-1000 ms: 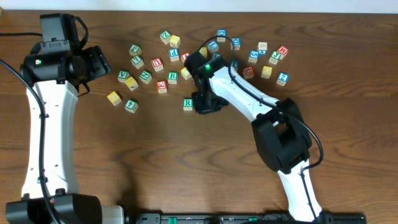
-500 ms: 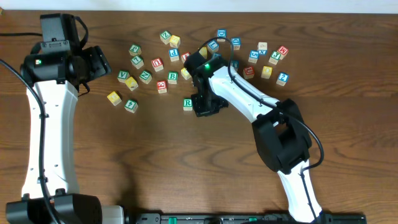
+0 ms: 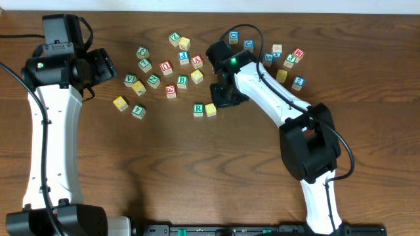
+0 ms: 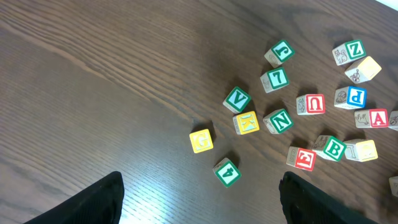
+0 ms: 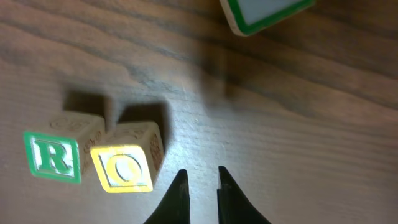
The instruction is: Spell out ROBOT
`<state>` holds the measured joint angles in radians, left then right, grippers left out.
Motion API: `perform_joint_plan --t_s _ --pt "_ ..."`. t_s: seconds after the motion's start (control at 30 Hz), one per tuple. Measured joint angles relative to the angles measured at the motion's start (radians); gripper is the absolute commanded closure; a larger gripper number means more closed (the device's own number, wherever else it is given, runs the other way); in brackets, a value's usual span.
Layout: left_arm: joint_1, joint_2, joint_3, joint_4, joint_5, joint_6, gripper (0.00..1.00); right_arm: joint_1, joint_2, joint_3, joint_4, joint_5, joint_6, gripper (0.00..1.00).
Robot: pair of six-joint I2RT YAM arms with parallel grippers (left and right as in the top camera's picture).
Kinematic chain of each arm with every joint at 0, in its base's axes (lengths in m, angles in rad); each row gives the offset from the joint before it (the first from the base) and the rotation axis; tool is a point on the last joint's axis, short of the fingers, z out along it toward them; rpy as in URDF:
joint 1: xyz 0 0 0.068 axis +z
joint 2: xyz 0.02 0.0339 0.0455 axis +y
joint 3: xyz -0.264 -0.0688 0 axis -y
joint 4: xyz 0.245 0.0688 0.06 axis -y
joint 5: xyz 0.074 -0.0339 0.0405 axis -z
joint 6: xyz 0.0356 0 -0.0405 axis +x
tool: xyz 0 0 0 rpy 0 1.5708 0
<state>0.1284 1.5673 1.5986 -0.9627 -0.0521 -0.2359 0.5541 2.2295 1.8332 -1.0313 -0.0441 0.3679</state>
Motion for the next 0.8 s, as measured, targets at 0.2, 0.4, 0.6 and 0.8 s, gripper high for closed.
perform_joint_plan --t_s 0.2,0.4,0.6,0.8 --pt "0.000 0.000 0.000 0.000 0.000 0.000 0.21 0.021 0.000 -0.071 0.092 0.001 0.024 0.89" --pt "0.000 0.000 0.000 0.000 0.000 0.000 0.21 0.028 0.000 -0.117 0.121 0.000 0.035 0.89" --pt "0.000 0.000 0.000 0.000 0.000 0.000 0.21 0.028 0.000 -0.119 0.141 0.000 0.042 0.88" --pt "0.000 0.000 0.000 0.000 0.000 0.000 0.21 0.028 0.000 -0.119 0.162 0.000 0.042 0.88"
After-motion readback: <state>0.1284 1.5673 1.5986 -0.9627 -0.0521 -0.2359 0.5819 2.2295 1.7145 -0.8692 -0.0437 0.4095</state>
